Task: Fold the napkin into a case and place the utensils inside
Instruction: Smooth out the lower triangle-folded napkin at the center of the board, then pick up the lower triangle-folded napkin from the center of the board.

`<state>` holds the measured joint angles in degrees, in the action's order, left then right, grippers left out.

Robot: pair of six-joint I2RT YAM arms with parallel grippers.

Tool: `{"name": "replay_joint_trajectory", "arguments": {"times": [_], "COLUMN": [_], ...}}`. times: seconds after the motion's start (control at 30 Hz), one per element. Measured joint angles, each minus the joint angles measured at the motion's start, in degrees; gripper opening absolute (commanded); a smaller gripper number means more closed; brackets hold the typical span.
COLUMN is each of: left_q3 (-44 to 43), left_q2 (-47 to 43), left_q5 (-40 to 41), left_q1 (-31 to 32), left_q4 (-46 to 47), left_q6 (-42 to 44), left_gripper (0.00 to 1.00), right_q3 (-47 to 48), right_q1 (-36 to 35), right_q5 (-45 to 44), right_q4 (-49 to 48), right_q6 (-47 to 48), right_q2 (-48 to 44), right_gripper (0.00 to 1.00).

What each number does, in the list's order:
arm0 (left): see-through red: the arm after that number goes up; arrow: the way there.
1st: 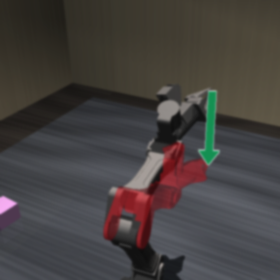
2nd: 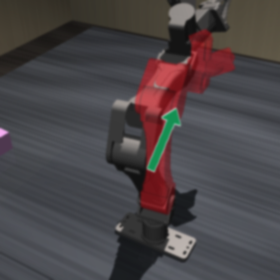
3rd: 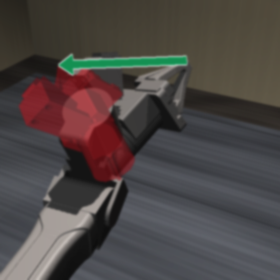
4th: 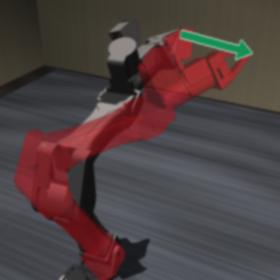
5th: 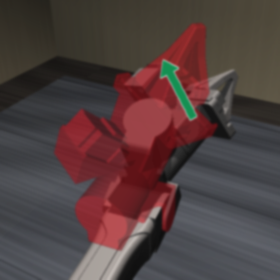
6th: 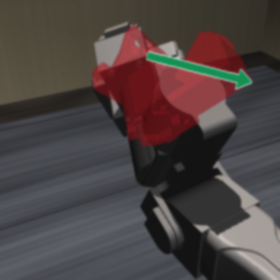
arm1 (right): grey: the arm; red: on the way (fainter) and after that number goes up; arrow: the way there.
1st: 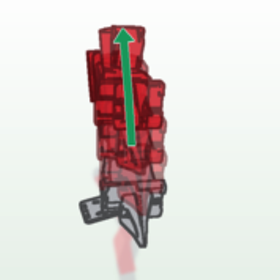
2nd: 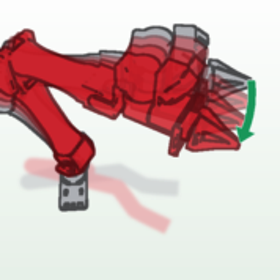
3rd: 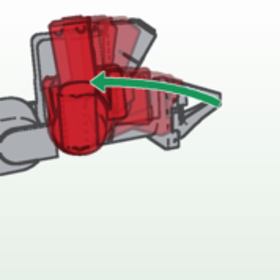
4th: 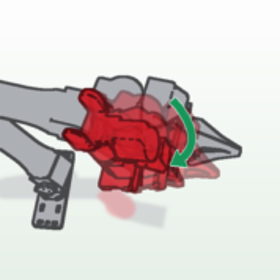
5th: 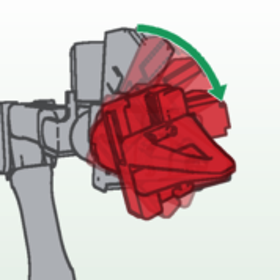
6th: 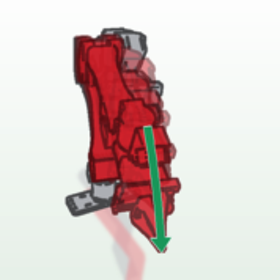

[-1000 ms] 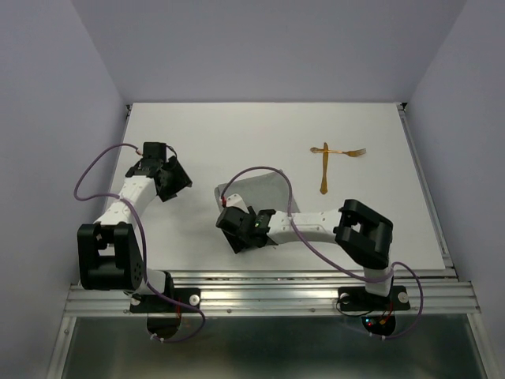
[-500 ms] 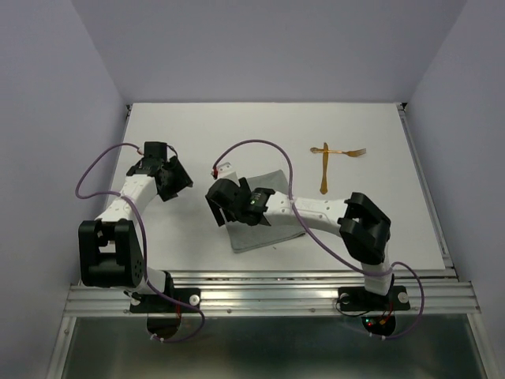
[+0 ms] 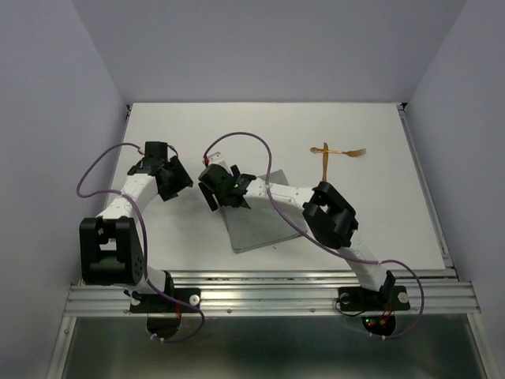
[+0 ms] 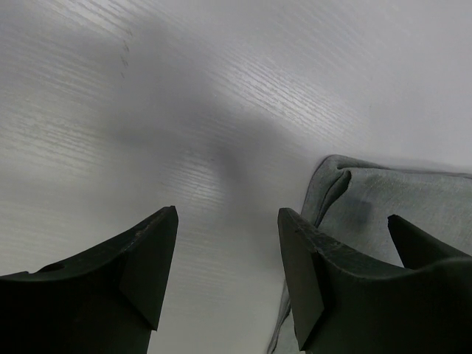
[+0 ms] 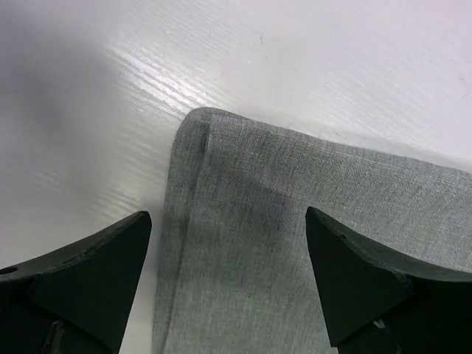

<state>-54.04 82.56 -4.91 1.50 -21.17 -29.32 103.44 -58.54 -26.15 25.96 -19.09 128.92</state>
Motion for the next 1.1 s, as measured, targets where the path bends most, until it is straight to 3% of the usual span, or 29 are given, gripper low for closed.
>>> {"name": "replay_joint_trajectory", "arguments": {"times": [0.23,0.33,0.47,0.5,0.6,0.77,0.87,1.1], "left_q3": [0.00,0.00,0.00,0.02,0.02,0.07,0.09,0.70], "left_q2": [1.22,1.42,1.42,1.42,1.42,1.42,1.42,1.42], "left_q5": [0.00,-0.04,-0.02,-0.02,-0.04,-0.09,-0.24,-2.51], "left_q1": [0.00,0.00,-0.02,0.00,0.00,0.00,-0.02,-0.02], "left_q4": [0.20,0.22,0.35,0.39,0.39,0.57,0.79,1.40], "left_q6": [0.00,0.02,0.15,0.17,0.20,0.20,0.20,0.31], "left_gripper": [0.68,0.68,0.68,0.68,0.68,0.68,0.68,0.74], "right_q3": [4.79,5.11,4.87,3.85,0.79,-4.76,-8.09,-15.80], "right_q1": [0.09,0.09,0.31,0.35,0.68,2.19,2.95,3.72], "right_q5": [0.11,0.20,0.28,0.57,2.05,4.37,7.41,14.93], "right_q4": [-0.48,-1.14,-2.23,-3.87,-8.41,-13.62,-16.70,-20.92], "right_q6": [1.22,1.46,1.66,1.29,1.20,1.49,1.84,2.40], "right_q2": [5.29,5.73,5.90,5.79,4.83,2.19,0.50,-4.15], "right_gripper": [0.88,0.81,0.57,0.46,0.31,0.17,0.03,0.01]}}
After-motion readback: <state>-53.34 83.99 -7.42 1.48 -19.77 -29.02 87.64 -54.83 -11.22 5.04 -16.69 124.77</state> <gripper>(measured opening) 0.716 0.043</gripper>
